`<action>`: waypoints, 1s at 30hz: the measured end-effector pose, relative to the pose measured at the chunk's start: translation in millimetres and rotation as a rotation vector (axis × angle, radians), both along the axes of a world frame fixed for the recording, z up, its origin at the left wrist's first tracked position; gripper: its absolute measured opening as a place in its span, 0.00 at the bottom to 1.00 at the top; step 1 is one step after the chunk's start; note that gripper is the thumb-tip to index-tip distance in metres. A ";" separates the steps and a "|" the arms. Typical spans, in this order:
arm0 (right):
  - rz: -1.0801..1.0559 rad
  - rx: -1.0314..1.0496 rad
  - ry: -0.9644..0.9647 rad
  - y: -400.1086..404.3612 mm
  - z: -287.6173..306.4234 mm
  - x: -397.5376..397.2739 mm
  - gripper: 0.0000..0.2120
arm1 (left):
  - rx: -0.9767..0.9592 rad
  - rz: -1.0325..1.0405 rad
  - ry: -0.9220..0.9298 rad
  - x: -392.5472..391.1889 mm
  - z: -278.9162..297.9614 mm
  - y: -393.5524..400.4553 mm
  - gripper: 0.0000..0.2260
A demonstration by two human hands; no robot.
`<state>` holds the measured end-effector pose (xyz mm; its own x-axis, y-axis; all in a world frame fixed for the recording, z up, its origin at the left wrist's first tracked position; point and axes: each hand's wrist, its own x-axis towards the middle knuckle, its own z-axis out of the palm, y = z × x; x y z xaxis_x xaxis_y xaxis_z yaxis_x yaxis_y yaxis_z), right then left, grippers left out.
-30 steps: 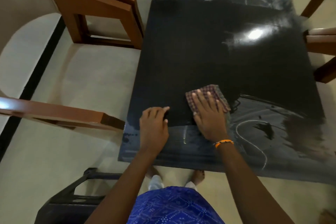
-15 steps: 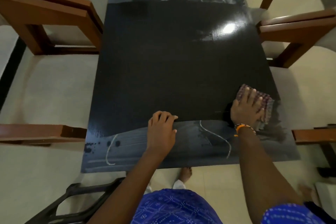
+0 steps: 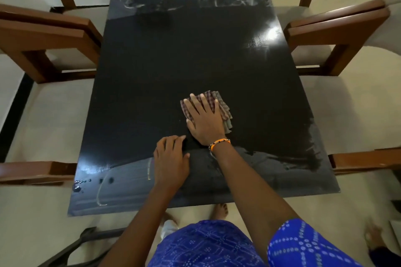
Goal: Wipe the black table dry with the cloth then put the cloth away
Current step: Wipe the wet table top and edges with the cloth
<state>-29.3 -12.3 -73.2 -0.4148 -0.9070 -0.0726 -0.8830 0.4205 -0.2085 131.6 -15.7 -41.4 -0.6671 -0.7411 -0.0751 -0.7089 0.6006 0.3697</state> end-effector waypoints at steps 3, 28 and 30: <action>-0.058 0.002 -0.002 26.7 0.8 -36.7 0.30 | 0.029 -0.043 0.009 -23.3 1.4 18.5 0.21; -0.523 0.034 0.028 249.1 3.0 -104.4 0.31 | 0.062 -0.278 -0.245 -84.9 -0.5 86.2 0.36; -0.567 0.033 0.050 265.0 1.1 -84.1 0.30 | 0.052 -0.283 -0.232 -84.3 -1.4 86.5 0.36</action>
<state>-113.5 252.7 -72.1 -0.8399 -0.5388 -0.0650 -0.5255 0.8373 -0.1506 47.3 70.9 -42.7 -0.8061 -0.5207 -0.2813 -0.5858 0.7696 0.2539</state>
